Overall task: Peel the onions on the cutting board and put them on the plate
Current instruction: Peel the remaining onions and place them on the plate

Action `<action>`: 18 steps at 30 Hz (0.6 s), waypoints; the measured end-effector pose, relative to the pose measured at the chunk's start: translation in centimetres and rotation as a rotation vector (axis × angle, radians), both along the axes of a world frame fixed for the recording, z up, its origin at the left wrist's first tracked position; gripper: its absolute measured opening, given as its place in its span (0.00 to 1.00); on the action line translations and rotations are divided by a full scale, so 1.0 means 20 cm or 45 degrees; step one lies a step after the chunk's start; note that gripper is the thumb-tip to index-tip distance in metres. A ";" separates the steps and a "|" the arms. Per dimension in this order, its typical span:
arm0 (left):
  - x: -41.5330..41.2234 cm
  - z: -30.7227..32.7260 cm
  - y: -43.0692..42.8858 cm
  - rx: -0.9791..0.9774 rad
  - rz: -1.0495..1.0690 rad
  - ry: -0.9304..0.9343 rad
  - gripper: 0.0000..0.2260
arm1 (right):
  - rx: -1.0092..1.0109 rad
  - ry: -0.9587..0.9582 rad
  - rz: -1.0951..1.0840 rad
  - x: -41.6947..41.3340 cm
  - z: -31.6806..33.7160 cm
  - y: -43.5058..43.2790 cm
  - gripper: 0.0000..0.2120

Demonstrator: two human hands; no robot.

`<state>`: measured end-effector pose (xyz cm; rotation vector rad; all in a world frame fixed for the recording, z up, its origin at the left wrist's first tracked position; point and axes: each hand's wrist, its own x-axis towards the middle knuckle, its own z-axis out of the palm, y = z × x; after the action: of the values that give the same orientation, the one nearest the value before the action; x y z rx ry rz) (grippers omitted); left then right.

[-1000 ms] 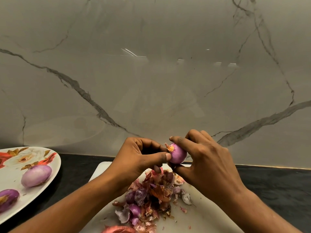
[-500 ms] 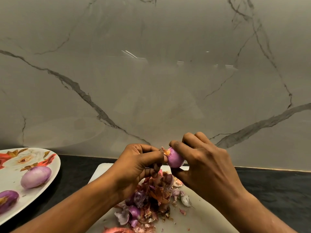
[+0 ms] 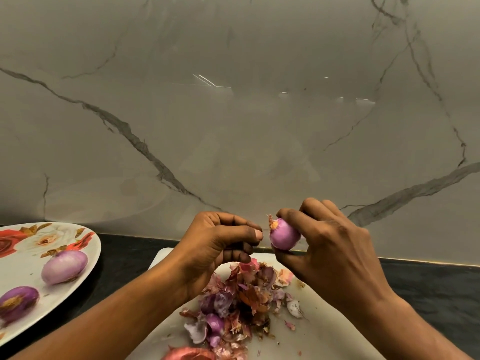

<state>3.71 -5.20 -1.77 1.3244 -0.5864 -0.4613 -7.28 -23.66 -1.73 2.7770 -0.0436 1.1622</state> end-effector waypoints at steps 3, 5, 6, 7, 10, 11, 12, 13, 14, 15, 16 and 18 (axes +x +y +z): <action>-0.01 -0.01 -0.01 0.020 -0.016 -0.034 0.05 | -0.013 -0.002 0.004 0.00 0.00 0.01 0.22; -0.02 -0.01 -0.01 0.028 -0.024 -0.073 0.08 | -0.025 -0.003 0.022 0.00 0.00 0.01 0.21; -0.03 -0.01 -0.01 0.027 -0.019 -0.090 0.10 | -0.026 -0.002 0.026 0.00 0.00 0.01 0.20; -0.03 0.00 -0.01 0.022 -0.008 -0.106 0.10 | -0.031 0.003 0.024 0.00 0.00 0.01 0.20; -0.03 -0.01 -0.01 0.035 0.024 -0.169 0.11 | -0.047 0.026 0.019 0.00 -0.01 0.01 0.21; -0.03 -0.01 -0.01 0.042 0.030 -0.181 0.11 | -0.050 0.037 0.019 0.01 -0.02 0.01 0.21; -0.03 -0.01 -0.01 0.049 0.033 -0.187 0.11 | -0.053 0.046 0.020 0.01 -0.02 0.01 0.21; -0.03 -0.01 -0.01 0.056 0.034 -0.189 0.10 | -0.055 0.050 0.022 0.01 -0.02 0.01 0.22; -0.03 -0.02 -0.01 0.064 0.034 -0.190 0.10 | -0.058 0.048 0.024 0.01 -0.02 0.01 0.22; -0.03 -0.02 -0.02 0.070 0.037 -0.194 0.08 | -0.062 0.045 0.027 0.01 -0.03 0.01 0.22; -0.03 -0.03 -0.02 0.072 0.045 -0.200 0.06 | -0.068 0.042 0.033 0.01 -0.03 0.01 0.23; -0.03 -0.04 -0.03 0.063 0.069 -0.200 0.04 | -0.064 0.049 0.065 0.02 -0.03 0.00 0.23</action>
<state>3.08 -5.90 -2.57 1.4288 -0.6711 -0.3309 -6.85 -23.56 -2.39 2.7708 0.0601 1.1055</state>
